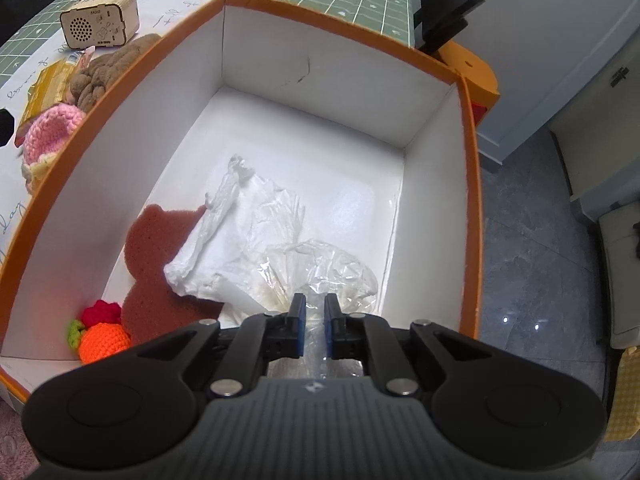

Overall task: Organize soft objects
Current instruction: 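Open the right tool to release the foil bundle and lift away, then move the right tool to the yellow snack bar package and grasp it, then grasp the brown fuzzy towel with the left tool while the right tool holds the snack bar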

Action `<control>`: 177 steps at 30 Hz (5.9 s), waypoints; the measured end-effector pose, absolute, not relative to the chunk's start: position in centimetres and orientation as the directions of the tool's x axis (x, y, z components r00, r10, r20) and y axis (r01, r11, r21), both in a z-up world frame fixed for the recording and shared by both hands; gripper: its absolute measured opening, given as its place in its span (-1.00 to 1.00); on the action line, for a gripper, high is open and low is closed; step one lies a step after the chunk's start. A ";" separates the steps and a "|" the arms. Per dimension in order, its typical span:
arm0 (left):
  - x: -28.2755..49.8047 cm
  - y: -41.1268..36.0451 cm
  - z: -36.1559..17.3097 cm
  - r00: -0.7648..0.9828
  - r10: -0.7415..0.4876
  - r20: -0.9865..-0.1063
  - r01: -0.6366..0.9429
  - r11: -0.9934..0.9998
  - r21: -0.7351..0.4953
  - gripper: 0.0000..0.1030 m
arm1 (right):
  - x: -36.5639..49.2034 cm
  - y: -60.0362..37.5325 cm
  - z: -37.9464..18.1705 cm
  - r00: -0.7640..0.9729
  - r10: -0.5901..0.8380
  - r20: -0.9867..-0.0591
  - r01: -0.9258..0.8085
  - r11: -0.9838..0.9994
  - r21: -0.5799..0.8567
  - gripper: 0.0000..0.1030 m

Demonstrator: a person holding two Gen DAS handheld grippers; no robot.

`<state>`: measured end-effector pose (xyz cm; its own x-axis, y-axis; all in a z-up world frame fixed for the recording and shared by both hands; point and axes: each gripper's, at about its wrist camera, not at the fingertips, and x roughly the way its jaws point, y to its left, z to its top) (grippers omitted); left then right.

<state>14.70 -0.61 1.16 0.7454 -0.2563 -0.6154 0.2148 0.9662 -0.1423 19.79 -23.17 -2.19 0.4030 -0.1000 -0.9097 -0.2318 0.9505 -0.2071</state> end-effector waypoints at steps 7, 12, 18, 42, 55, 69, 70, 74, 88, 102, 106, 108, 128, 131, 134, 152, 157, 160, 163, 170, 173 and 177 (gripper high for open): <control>13.2 0.2 2.6 0.776 -0.257 -0.575 0.215 0.966 -0.142 0.64 | 18.3 -22.0 1.6 0.496 -0.071 -0.865 -0.211 0.957 -0.199 -0.81; 12.1 1.2 3.6 0.801 -0.253 -0.542 0.204 0.967 -0.151 0.64 | 16.4 -21.0 5.2 0.615 -0.011 -0.788 -0.149 0.980 -0.130 -0.77; 10.6 2.8 5.0 0.839 -0.233 -0.492 0.178 0.972 -0.156 0.69 | 12.5 -17.6 8.6 0.759 0.087 -0.645 -0.172 0.983 -0.071 -0.37; 8.6 11.8 3.7 0.868 -0.063 -0.492 0.014 0.995 -0.101 0.71 | 11.1 -5.7 1.6 0.817 0.307 -0.489 -0.274 0.951 0.141 0.36; 10.9 14.8 -1.0 0.799 -0.067 -0.597 -0.016 0.991 -0.133 0.72 | 11.6 -4.8 -0.2 0.848 0.257 -0.463 -0.222 0.966 0.129 0.95; 13.5 18.4 -4.5 0.748 0.015 -0.664 -0.113 0.988 -0.105 0.72 | 15.1 -0.5 -3.3 0.818 0.284 -0.501 -0.301 0.952 0.047 0.95; 13.7 18.9 -4.7 0.745 0.019 -0.667 -0.122 0.987 -0.108 0.72 | 15.5 -0.2 -3.5 0.815 0.282 -0.507 -0.301 0.953 0.045 0.95; 13.9 20.7 -5.1 0.739 0.026 -0.673 -0.141 0.983 -0.117 0.72 | 17.0 0.6 -4.2 0.812 0.300 -0.501 -0.311 0.948 0.064 0.95; 16.0 22.5 -7.1 0.701 -0.024 -0.713 -0.106 0.985 -0.137 0.72 | 22.8 4.5 -7.7 0.767 0.258 -0.587 -0.343 0.939 -0.035 0.95; 17.7 22.9 -8.2 0.671 0.002 -0.741 -0.127 0.986 -0.112 0.72 | 23.3 4.9 -9.2 0.747 0.209 -0.631 -0.349 0.931 -0.105 0.14; 17.3 22.8 -7.8 0.671 0.003 -0.741 -0.134 0.984 -0.117 0.72 | 21.7 4.8 -8.6 0.712 0.233 -0.662 -0.394 0.914 -0.102 0.12; 16.9 22.7 -7.5 0.678 0.002 -0.735 -0.132 0.984 -0.119 0.72 | 20.7 4.5 -8.3 0.673 0.252 -0.695 -0.415 0.907 -0.073 0.12; 14.1 20.5 -3.4 0.747 0.025 -0.664 -0.079 0.996 -0.052 0.72 | 18.0 4.1 -8.8 0.673 0.341 -0.656 -0.459 0.888 -0.009 0.04; 14.8 19.6 -2.6 0.757 -0.003 -0.653 -0.010 1.000 -0.017 0.72 | 17.6 3.6 -8.7 0.673 0.330 -0.661 -0.451 0.892 -0.014 0.00; 15.8 17.9 -1.6 0.772 -0.042 -0.634 0.121 0.989 0.081 0.73 | 17.1 2.7 -8.7 0.670 0.322 -0.669 -0.445 0.895 -0.015 0.00; 24.7 6.2 -5.6 0.546 -0.486 -0.682 0.823 0.463 0.328 0.74 | 16.3 -0.2 -9.3 0.658 0.339 -0.672 -0.428 0.903 0.036 0.07; 27.1 3.7 -7.0 0.477 -0.456 -0.751 0.875 0.326 0.358 0.74 | 16.4 -0.6 -9.6 0.653 0.360 -0.666 -0.433 0.899 0.061 0.09; 27.5 3.4 -7.7 0.461 -0.421 -0.781 0.887 0.188 0.422 0.74 | 16.4 -0.8 -9.6 0.651 0.366 -0.665 -0.439 0.896 0.064 0.10; 27.9 2.7 -7.8 0.428 -0.417 -0.802 0.899 0.107 0.425 0.74 | 16.5 -0.9 -9.6 0.645 0.380 -0.663 -0.453 0.889 0.070 0.10; 28.0 0.3 -8.3 0.362 -0.430 -0.827 0.893 -0.093 0.440 0.86 | 16.7 -1.0 -9.5 0.631 0.398 -0.665 -0.472 0.878 0.078 0.10; 28.6 -1.2 -9.4 0.333 -0.388 -0.860 0.896 -0.155 0.417 0.86 | 16.8 -1.0 -9.5 0.629 0.403 -0.665 -0.476 0.876 0.080 0.10; 29.7 -2.9 -10.1 0.289 -0.385 -0.877 0.909 -0.177 0.377 0.91 | 16.9 -1.1 -9.5 0.632 0.409 -0.659 -0.483 0.872 0.078 0.10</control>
<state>29.72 -2.88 -10.09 0.2885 -0.3847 -0.8768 0.9094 -0.1765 0.3767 16.89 -1.09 -9.52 0.6318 0.4086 -0.6588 -0.4825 0.8724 0.0783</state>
